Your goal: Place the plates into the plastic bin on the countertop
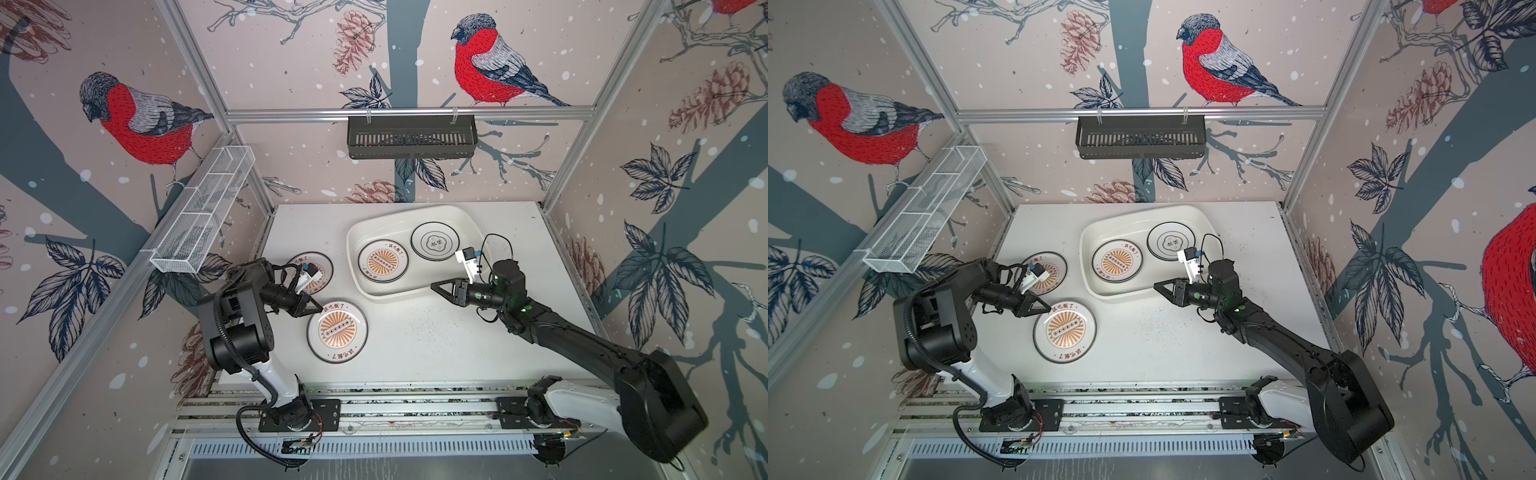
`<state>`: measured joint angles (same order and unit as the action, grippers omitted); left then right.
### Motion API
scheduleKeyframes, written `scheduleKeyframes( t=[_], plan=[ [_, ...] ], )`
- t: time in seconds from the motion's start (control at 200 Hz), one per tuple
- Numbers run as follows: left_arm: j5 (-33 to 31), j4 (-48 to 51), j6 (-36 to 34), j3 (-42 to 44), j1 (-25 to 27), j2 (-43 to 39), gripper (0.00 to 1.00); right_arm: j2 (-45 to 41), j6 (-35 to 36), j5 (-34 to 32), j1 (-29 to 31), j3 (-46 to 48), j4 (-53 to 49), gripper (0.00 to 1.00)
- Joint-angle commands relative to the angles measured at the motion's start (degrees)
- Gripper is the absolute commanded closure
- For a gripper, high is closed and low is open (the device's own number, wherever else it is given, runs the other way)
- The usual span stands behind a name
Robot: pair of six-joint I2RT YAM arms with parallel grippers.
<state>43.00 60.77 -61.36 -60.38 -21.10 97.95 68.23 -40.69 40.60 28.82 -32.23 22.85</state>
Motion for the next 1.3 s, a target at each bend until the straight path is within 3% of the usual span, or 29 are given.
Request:
scheduleKeyframes(
  t=[0.0,0.821,1.296],
  plan=[
    [1.45,4.24,-2.43,-0.92,-0.08,-0.6,1.0,-0.11,-0.27,0.91,0.17,-0.2,1.95,0.7],
    [3.49,12.24,-5.17,-5.67,0.88,-2.94,1.0,3.32,-1.61,5.27,1.5,-0.38,6.06,0.63],
    [4.81,13.85,-4.03,-6.01,3.69,-6.26,1.0,6.76,-0.59,3.62,5.1,-0.99,6.54,0.62]
  ],
)
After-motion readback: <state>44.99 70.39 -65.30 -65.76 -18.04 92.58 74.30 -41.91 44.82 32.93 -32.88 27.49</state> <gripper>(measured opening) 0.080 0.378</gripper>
